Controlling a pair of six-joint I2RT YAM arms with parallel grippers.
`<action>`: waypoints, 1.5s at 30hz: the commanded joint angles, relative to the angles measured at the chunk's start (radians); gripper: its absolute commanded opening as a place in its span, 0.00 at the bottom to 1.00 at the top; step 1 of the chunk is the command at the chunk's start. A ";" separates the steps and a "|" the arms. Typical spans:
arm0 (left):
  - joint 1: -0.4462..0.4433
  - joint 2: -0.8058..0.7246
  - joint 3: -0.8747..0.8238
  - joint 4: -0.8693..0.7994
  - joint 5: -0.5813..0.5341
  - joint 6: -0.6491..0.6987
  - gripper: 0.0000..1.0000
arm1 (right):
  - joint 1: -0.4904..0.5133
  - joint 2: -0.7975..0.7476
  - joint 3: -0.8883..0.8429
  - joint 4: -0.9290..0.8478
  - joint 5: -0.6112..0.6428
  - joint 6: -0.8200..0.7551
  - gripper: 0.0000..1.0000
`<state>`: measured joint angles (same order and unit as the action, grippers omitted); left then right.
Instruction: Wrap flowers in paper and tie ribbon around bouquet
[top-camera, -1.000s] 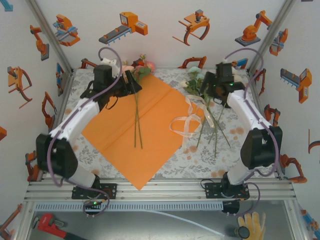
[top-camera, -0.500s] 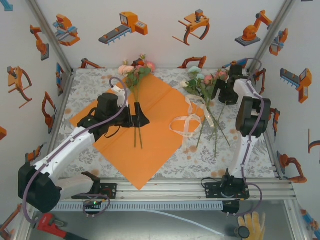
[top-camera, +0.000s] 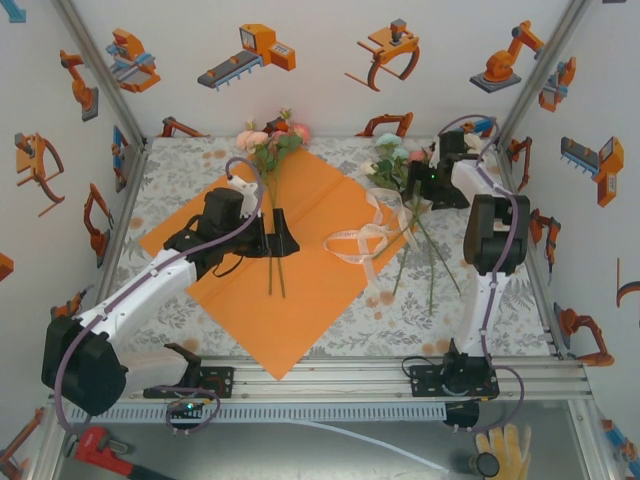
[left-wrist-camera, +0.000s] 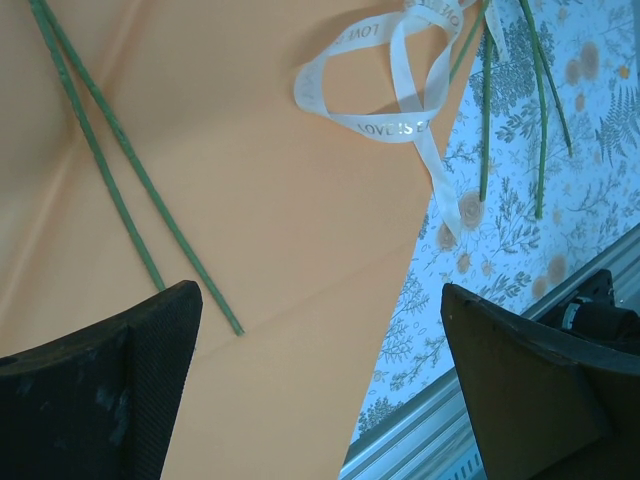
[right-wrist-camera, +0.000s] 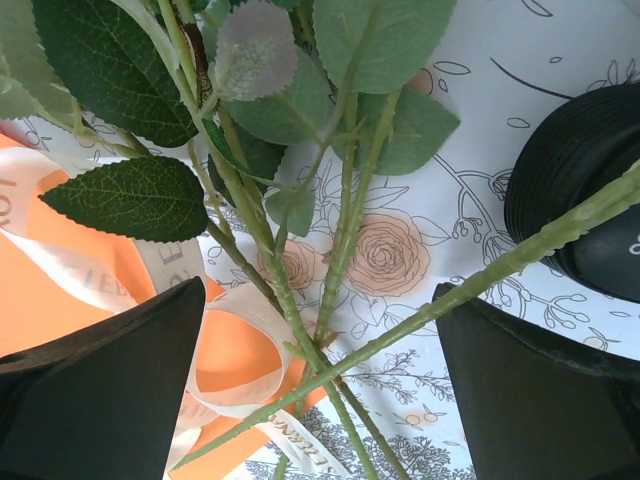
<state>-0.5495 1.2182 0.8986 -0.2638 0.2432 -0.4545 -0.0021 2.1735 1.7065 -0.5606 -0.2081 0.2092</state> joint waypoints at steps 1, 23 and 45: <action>-0.004 -0.006 -0.005 0.009 -0.014 0.008 0.97 | -0.003 0.025 0.045 -0.022 0.043 -0.017 0.85; -0.006 -0.016 -0.011 -0.008 -0.028 -0.006 0.99 | 0.010 -0.107 0.073 -0.106 0.166 -0.122 0.00; -0.005 -0.209 0.031 -0.150 -0.220 -0.029 0.98 | 0.240 -0.473 0.121 -0.116 0.071 0.121 0.00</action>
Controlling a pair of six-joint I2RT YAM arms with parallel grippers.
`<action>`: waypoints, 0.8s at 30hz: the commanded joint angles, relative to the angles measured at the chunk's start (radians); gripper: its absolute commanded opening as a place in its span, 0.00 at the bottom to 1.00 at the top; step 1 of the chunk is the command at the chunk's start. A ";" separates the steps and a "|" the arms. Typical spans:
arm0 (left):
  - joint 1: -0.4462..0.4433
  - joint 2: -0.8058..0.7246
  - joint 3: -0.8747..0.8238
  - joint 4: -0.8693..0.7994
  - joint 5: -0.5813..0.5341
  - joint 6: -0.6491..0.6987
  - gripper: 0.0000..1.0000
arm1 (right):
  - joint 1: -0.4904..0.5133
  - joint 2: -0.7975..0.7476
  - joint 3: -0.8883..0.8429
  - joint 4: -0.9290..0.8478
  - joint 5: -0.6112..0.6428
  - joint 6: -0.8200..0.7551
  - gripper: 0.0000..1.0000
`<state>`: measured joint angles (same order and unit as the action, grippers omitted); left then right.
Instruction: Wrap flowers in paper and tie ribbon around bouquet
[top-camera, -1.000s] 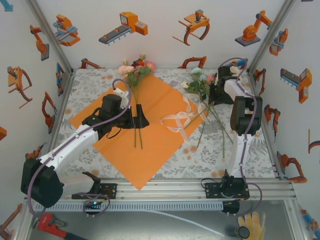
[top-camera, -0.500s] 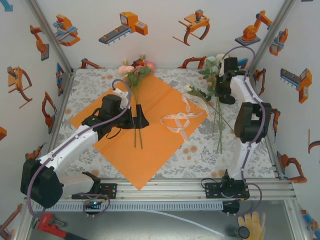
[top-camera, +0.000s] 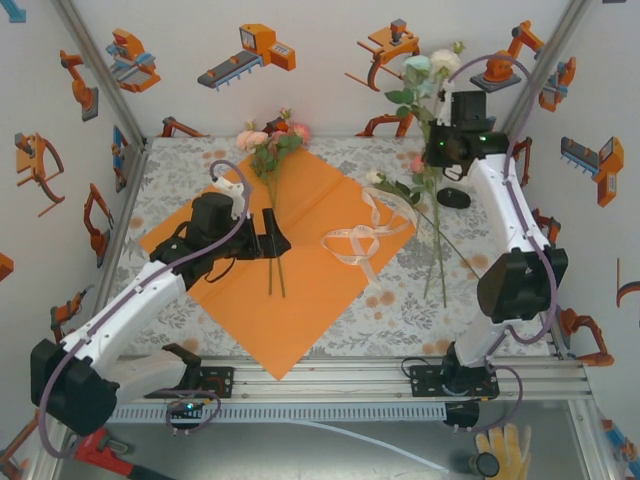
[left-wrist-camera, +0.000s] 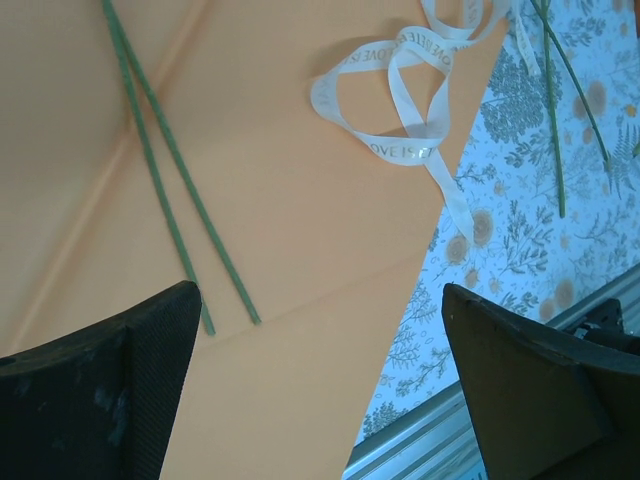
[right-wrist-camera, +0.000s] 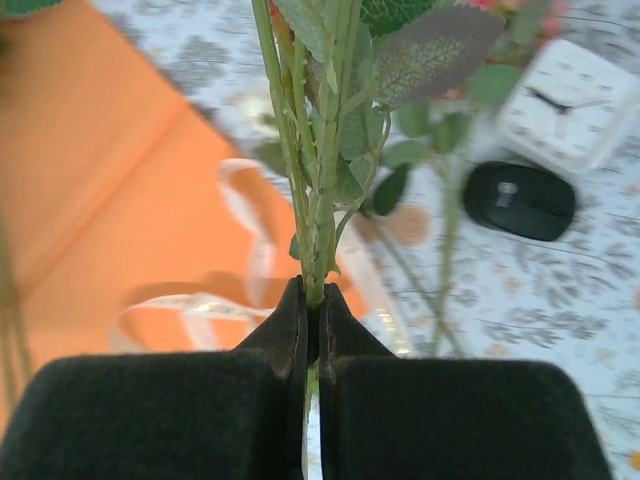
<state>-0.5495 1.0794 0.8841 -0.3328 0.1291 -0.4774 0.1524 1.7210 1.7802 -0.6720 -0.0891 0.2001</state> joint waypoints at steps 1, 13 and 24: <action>-0.004 -0.096 0.054 -0.109 -0.163 -0.011 0.97 | 0.133 -0.012 0.050 0.019 -0.056 0.174 0.00; 0.068 -0.227 0.047 -0.217 -0.171 -0.045 0.97 | 0.465 0.560 0.512 0.201 -0.037 0.305 0.00; 0.086 -0.247 -0.008 -0.219 -0.167 -0.047 0.97 | 0.481 0.935 0.810 0.282 -0.064 0.449 0.00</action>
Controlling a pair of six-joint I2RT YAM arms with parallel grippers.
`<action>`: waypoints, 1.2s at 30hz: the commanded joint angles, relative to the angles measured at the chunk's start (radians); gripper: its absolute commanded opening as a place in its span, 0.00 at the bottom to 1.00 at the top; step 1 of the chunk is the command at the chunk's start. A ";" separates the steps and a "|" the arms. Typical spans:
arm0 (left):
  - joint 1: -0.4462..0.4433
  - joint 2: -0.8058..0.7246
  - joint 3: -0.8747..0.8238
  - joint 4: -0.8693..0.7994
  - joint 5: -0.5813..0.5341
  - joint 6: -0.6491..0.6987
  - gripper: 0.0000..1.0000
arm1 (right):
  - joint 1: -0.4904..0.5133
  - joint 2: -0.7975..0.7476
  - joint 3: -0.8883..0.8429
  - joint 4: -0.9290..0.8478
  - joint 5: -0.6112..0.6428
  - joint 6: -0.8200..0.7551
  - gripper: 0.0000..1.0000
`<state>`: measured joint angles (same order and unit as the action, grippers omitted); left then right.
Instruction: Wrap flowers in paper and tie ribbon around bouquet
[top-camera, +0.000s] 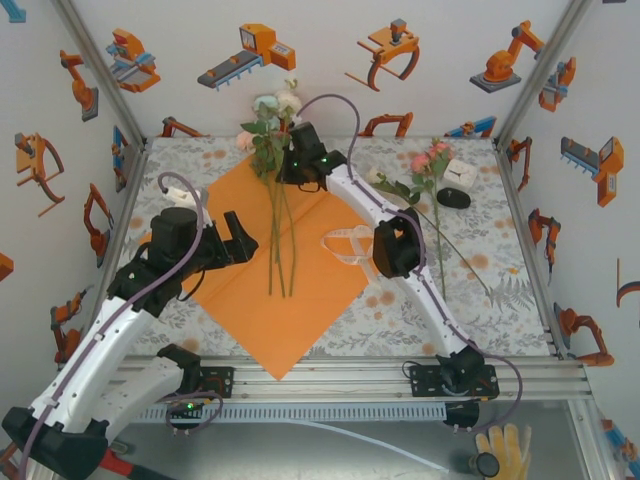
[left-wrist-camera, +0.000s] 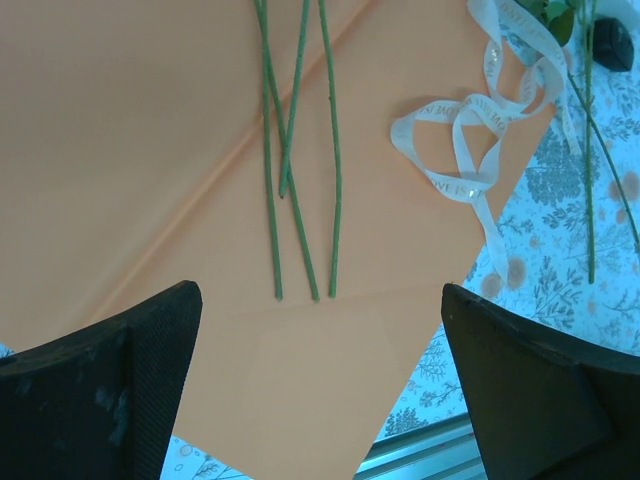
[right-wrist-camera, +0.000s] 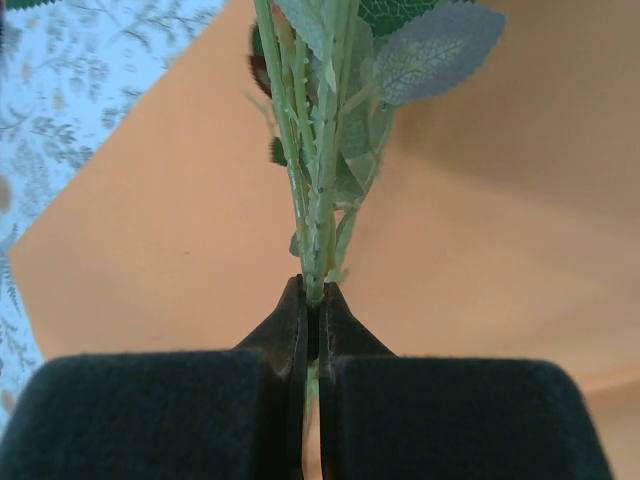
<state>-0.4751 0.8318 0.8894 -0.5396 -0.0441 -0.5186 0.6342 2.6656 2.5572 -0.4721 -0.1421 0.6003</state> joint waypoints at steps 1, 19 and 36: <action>0.014 0.003 -0.012 -0.010 0.008 -0.002 0.97 | -0.001 0.001 0.029 0.083 -0.011 0.042 0.00; 0.028 0.024 -0.020 0.010 0.027 -0.018 0.97 | -0.004 -0.091 -0.112 0.086 -0.005 -0.008 0.73; 0.027 0.009 -0.038 0.050 0.093 -0.018 0.97 | -0.105 -0.582 -0.396 -0.050 0.007 -0.200 0.76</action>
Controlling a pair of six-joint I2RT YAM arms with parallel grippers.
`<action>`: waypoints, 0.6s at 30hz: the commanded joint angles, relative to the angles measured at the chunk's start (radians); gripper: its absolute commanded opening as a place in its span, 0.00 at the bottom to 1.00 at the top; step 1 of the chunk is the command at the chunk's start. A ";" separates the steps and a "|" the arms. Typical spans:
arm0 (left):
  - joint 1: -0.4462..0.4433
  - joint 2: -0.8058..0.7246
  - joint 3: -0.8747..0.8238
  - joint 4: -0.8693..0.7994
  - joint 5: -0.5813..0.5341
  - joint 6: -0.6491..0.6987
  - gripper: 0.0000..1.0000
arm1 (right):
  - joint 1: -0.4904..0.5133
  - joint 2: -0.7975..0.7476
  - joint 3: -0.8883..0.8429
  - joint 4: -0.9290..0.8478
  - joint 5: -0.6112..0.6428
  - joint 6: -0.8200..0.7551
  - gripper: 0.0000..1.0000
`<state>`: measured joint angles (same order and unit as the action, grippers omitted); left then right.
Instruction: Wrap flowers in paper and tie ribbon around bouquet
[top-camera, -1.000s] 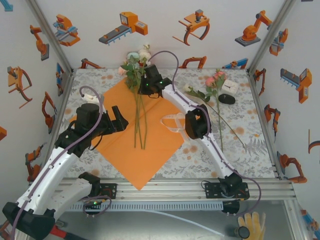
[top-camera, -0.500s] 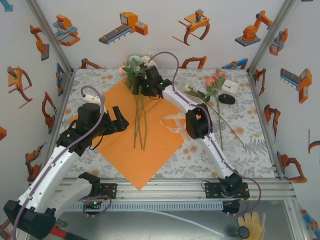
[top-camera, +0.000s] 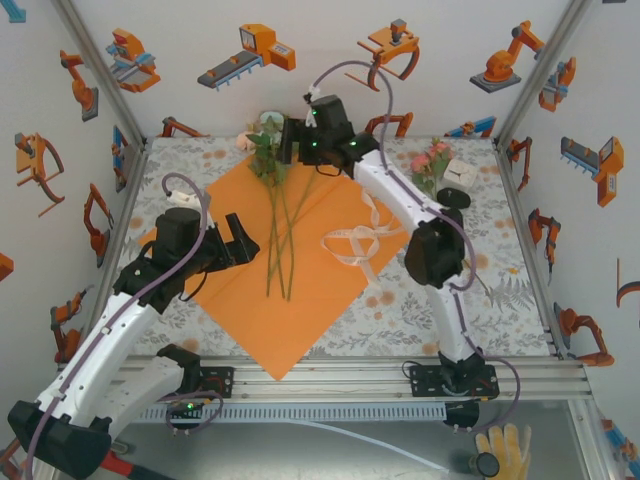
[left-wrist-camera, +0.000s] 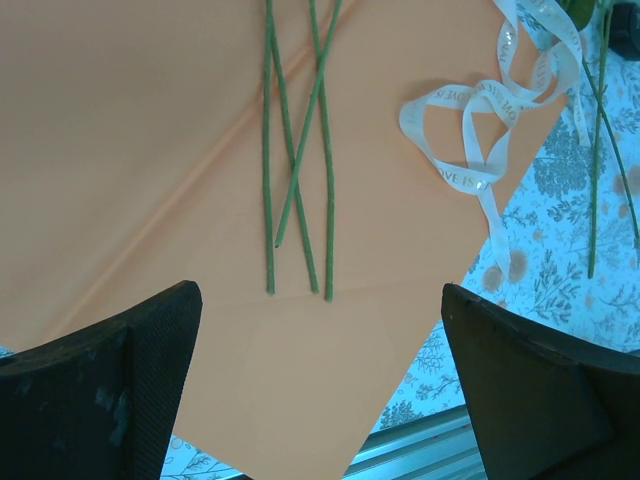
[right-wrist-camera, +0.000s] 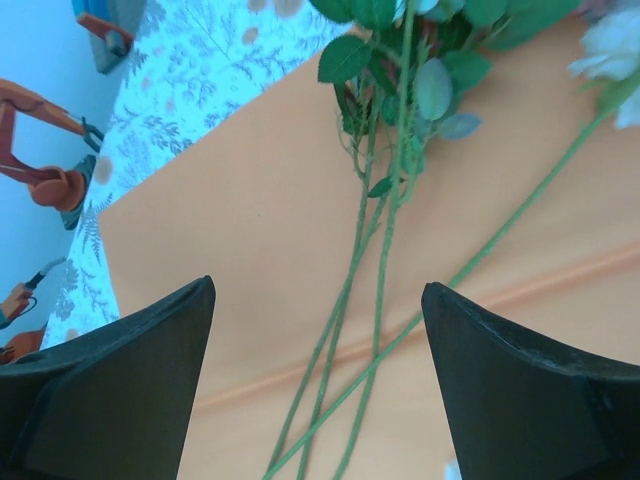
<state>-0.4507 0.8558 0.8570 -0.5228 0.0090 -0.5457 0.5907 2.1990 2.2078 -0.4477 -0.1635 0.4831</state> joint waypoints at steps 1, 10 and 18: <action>0.001 -0.015 -0.006 0.047 0.063 0.015 0.97 | -0.091 -0.160 -0.080 -0.096 0.046 -0.113 0.76; -0.020 0.003 -0.009 0.129 0.136 0.045 0.97 | -0.455 -0.302 -0.356 -0.275 0.215 -0.317 0.75; -0.025 0.022 -0.015 0.140 0.130 0.047 0.97 | -0.523 -0.181 -0.436 -0.450 0.226 -0.498 0.76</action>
<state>-0.4709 0.8772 0.8551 -0.4049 0.1249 -0.5217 0.0551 2.0087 1.8072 -0.7895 0.0475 0.0853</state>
